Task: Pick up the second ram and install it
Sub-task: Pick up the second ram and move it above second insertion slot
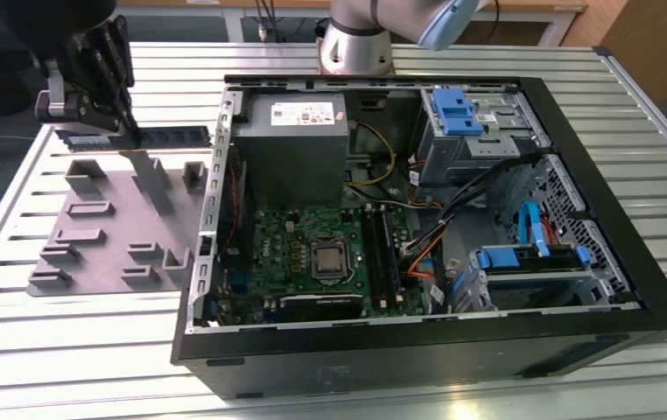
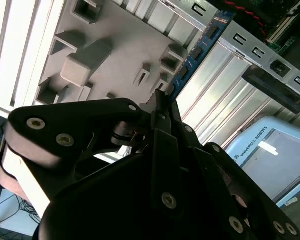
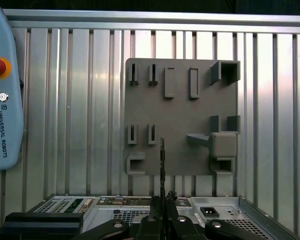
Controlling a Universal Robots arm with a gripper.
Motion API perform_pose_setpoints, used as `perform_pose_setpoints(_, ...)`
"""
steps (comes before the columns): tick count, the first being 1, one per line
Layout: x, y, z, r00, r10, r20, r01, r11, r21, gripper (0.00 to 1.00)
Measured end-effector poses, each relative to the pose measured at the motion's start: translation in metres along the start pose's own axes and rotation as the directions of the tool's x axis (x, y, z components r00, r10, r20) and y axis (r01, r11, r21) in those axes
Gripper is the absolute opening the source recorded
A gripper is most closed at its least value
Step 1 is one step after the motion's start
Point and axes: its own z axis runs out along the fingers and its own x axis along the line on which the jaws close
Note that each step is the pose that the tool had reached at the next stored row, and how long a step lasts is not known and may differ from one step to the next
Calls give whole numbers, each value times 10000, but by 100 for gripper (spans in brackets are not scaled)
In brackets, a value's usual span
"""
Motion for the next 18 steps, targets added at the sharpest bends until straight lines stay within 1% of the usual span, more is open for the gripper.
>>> perform_pose_setpoints(6, 0, -47, -1, 10000, 0, 0, 0, 10000, 0, 14)
perform_pose_setpoints(18, -1, -210, -3, 10000, 0, 1, 0, 10000, 0, 14)
